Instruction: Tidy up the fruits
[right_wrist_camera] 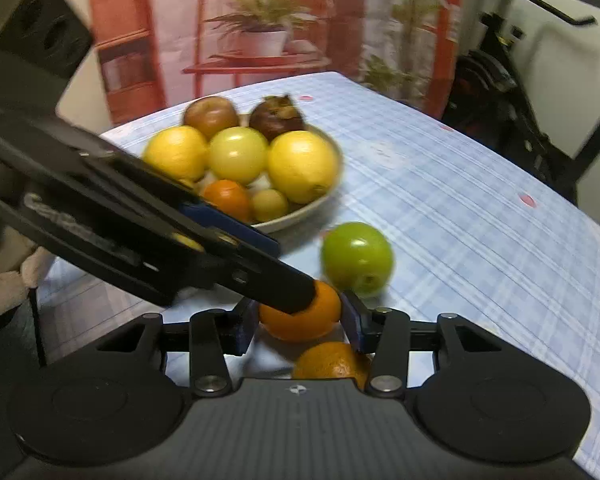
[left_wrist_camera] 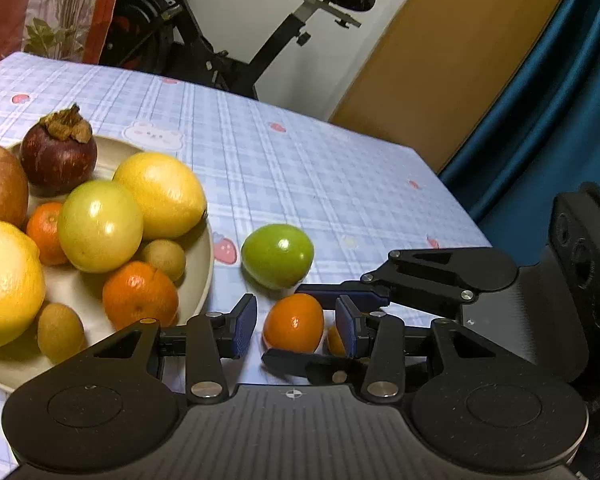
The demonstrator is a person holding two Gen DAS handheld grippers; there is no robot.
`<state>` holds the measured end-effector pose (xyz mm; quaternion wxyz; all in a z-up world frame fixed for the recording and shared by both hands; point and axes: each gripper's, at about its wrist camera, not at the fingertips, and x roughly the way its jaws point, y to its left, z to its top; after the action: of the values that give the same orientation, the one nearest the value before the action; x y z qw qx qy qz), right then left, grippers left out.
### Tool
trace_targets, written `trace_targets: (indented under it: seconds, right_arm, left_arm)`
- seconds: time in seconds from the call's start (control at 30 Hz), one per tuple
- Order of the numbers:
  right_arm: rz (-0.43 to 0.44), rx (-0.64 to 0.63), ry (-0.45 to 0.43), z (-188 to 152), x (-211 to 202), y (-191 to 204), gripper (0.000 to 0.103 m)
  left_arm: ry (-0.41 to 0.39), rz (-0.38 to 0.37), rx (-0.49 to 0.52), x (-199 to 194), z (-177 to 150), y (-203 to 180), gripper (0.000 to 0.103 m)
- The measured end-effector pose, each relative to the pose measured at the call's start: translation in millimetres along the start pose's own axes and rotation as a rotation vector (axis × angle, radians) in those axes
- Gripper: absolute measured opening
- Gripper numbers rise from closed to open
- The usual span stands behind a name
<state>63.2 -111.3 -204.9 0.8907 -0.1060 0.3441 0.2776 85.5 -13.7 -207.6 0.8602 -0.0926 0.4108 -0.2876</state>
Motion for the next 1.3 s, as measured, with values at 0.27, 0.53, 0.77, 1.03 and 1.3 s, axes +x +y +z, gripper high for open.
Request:
trace_targets:
  seconds: [0.27,0.53,0.77,1.03,1.3]
  right_arm:
    - [0.012,-0.096,-0.003,-0.9,5.0,15.3,0.046]
    - [-0.002,-0.112,0.012,-2.4,6.5,16.6,0.048]
    - [-0.016,-0.128,0.044,0.2,5.4,19.3,0.046]
    - [-0.053,-0.203,-0.030,26.9,-9.7,25.3,0.046]
    - [-0.062,-0.346,-0.096,83.1,11.8,41.3,0.046]
  left_arm:
    - [0.051,0.015,-0.002,2.4,-8.7,1.6,0.046]
    - [0.058,0.006,-0.035,1.3,-12.5,7.7,0.046]
    - [0.028,-0.012,-0.033,0.4,-13.2,6.7,0.039]
    - [-0.168,0.005,-0.070,-35.7,-0.5,16.4,0.039]
    - [-0.325,0.071,-0.180,-59.7,19.0,48.8,0.040]
